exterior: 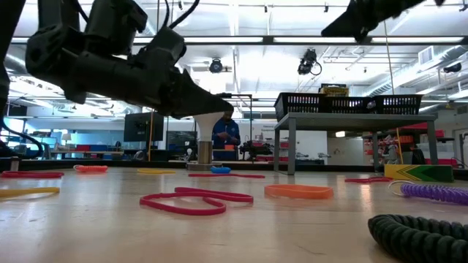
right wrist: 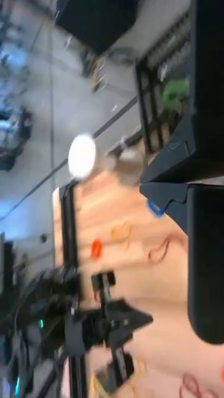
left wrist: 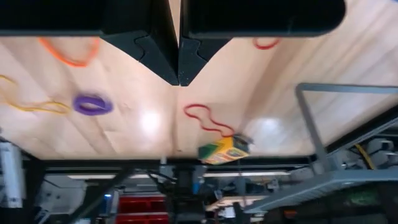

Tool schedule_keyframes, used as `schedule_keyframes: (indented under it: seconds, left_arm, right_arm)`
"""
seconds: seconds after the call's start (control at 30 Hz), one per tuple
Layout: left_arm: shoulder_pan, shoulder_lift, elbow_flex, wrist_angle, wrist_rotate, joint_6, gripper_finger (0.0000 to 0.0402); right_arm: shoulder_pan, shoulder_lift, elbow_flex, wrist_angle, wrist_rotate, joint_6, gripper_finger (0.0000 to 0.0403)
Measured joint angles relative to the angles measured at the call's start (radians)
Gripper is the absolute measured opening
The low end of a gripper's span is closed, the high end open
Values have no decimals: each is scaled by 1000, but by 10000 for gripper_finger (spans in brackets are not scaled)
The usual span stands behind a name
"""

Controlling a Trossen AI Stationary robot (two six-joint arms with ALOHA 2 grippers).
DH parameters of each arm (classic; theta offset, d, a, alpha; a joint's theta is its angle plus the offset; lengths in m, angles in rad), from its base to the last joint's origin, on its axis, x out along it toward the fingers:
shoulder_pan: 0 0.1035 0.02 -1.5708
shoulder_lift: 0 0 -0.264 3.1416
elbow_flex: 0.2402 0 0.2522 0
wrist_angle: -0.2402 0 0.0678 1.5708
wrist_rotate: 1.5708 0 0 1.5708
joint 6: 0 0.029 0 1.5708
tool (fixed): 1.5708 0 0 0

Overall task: Pick & Place Office Desk Supplies
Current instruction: Put the yellow rubberband into the right black basket on the shelf

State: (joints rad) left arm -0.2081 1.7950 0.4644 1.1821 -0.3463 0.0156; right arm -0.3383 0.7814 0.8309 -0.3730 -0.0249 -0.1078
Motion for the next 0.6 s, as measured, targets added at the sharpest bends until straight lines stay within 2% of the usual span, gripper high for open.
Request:
schedule_keyframes:
  seconds: [0.07,0.27,0.37,0.47,0.6]
  left_arm:
    - [-17,0,0,-12,0,-6,9]
    - [-63,0,3,-114,-3,-52,9]
    - [-105,0,24,-200,-15,-52,9]
    - [-157,0,79,-338,-77,-60,9]
    - [-224,0,206,-641,-152,-126,18]
  right_arm:
    - [75,-19,-98,114,47,27,4]
    - [325,-4,-344,412,336,78,4]
    - [453,22,-427,519,443,94,4]
    - [575,56,-485,609,533,97,4]
    - [710,108,-546,723,583,97,4]
